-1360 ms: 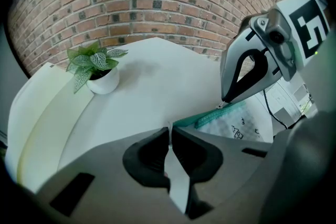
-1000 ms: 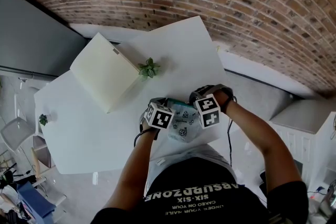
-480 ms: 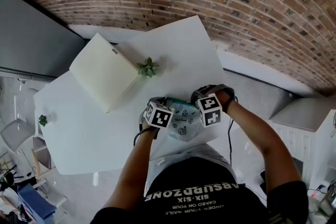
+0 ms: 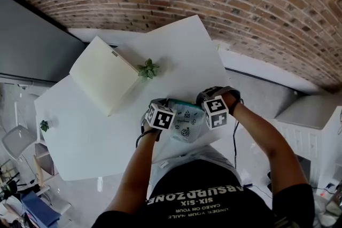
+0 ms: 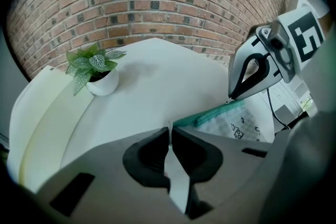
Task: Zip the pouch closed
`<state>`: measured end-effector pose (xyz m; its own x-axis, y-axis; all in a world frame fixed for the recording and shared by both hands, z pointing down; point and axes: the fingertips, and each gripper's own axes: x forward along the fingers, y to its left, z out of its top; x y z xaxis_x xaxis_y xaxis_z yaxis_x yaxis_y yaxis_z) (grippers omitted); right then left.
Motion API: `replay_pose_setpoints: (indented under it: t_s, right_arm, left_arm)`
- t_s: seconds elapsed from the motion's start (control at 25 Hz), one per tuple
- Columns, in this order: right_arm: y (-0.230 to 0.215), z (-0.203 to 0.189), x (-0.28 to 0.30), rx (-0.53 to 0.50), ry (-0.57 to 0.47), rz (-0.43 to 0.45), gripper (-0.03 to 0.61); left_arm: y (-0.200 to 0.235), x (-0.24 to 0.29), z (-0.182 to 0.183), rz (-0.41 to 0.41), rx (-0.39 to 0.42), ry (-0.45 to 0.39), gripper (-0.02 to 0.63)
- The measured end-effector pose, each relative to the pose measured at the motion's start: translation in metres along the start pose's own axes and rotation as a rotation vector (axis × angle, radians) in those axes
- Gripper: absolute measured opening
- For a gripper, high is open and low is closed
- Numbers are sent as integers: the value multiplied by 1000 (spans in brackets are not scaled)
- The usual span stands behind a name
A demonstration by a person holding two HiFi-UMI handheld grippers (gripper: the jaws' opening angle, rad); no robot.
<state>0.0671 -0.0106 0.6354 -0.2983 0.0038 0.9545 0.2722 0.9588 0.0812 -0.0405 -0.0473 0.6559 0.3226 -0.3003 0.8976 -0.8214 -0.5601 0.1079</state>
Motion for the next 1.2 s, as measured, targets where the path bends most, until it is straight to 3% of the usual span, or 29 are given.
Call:
replay_pose_setpoints:
  t_s: [0.68, 1.2]
  right_arm:
    - [12, -19, -3, 51, 32, -15, 0]
    - [20, -31, -2, 114, 25, -92, 2]
  left_arm:
    - [0, 1, 0, -5, 5, -5, 25]
    - [-1, 0, 0, -16, 9, -5, 26]
